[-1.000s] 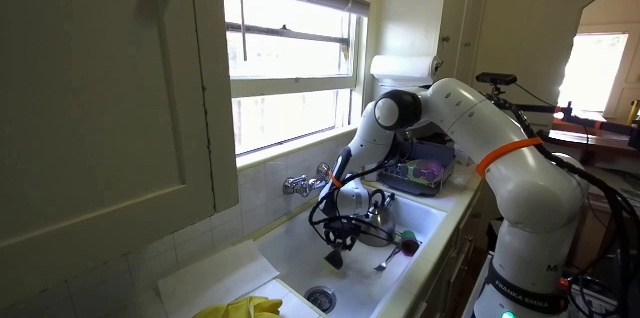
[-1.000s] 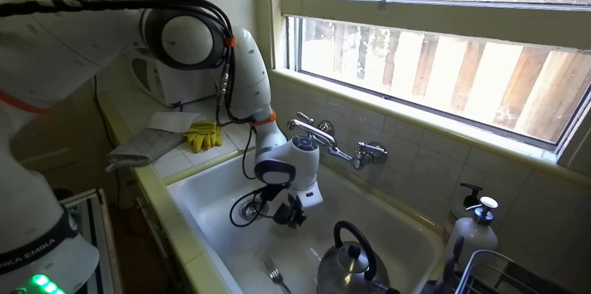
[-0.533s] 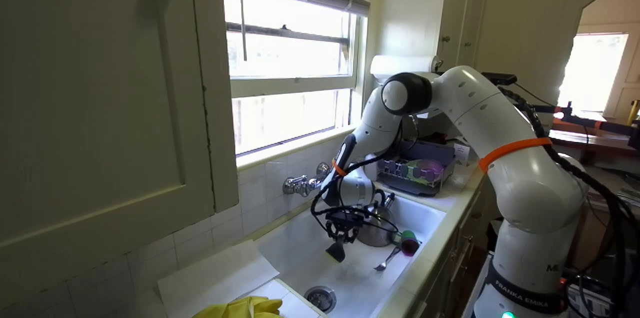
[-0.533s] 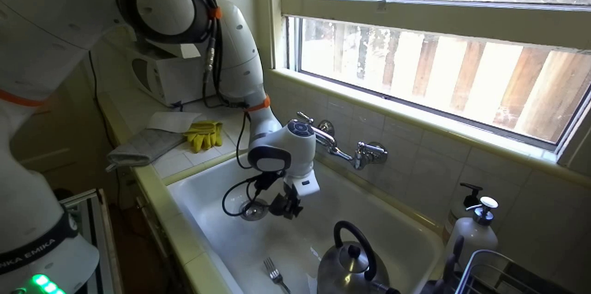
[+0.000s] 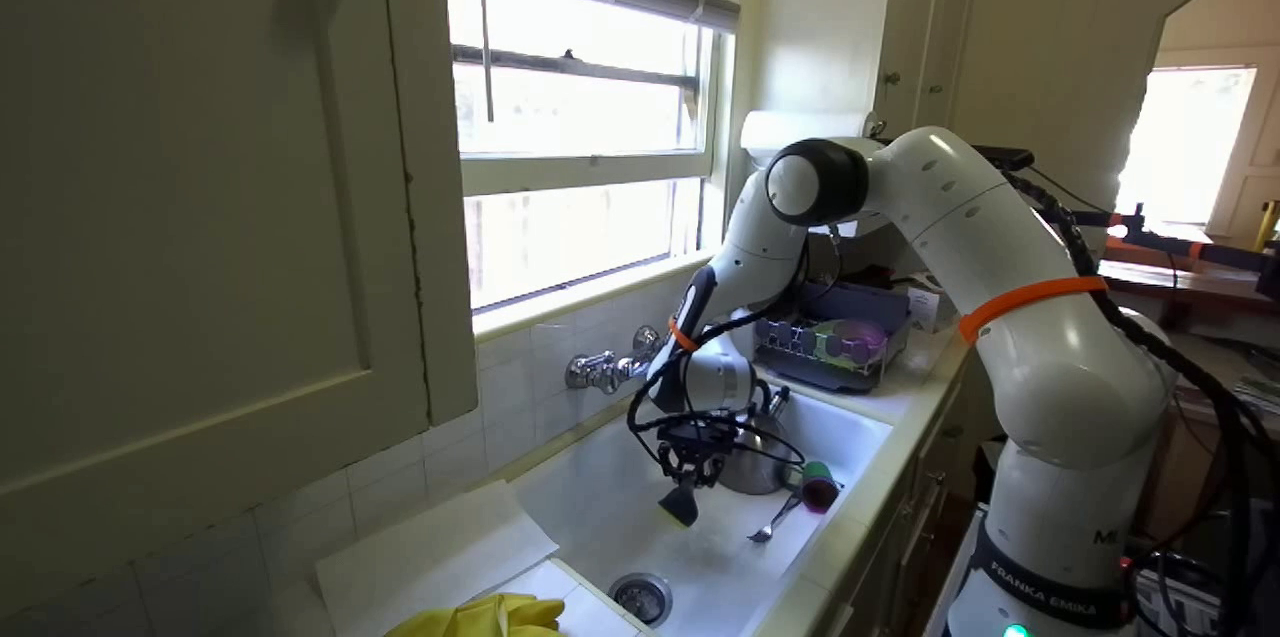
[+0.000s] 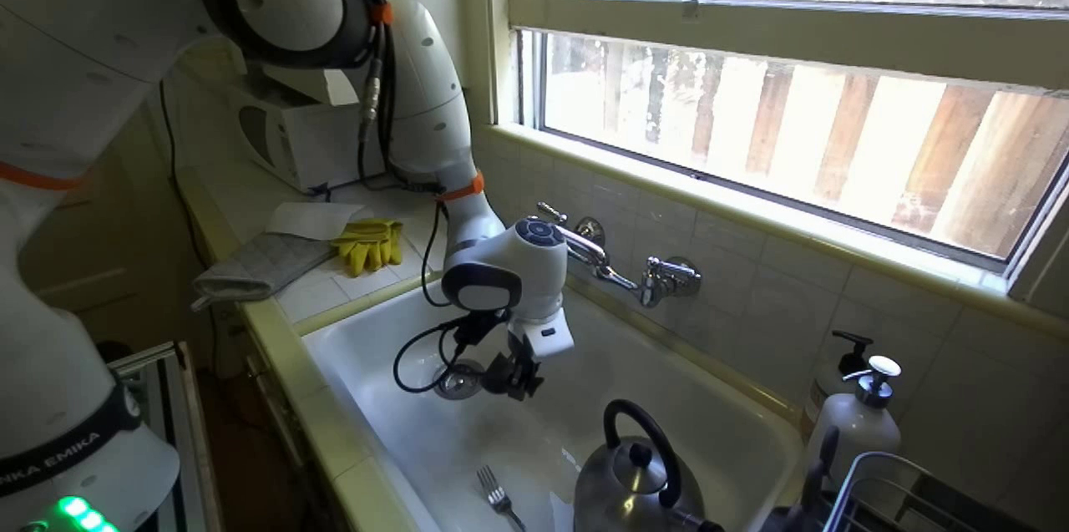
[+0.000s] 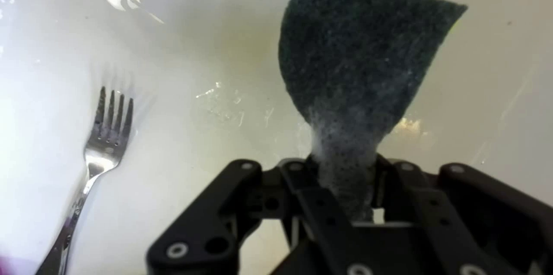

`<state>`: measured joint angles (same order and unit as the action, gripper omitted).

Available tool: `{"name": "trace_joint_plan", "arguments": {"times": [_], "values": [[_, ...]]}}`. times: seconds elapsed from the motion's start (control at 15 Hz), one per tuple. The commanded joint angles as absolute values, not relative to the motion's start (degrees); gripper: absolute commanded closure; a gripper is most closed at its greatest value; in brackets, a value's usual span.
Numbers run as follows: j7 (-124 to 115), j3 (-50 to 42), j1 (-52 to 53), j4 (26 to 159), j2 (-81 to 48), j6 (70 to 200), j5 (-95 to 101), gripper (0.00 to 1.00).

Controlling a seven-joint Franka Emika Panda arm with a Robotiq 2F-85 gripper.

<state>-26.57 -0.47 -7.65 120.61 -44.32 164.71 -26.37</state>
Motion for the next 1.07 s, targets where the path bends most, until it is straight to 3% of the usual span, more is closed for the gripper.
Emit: {"name": "trace_joint_plan", "arguments": {"times": [0.0, 0.53, 0.6, 0.73, 1.0], "values": [[-27.0, -1.8, -6.3, 122.5, -42.6, 163.9, -26.8, 0.96], [-27.2, -2.6, -5.3, 123.1, -42.3, 163.7, -26.4, 0.96], [-27.2, -2.6, -5.3, 123.2, -42.1, 163.7, -26.5, 0.61], [-26.8, -2.3, -5.7, 123.4, -41.9, 163.7, -26.6, 0.54], [-26.4, -2.5, -5.7, 123.6, -41.5, 163.9, -26.3, 0.22]]}}
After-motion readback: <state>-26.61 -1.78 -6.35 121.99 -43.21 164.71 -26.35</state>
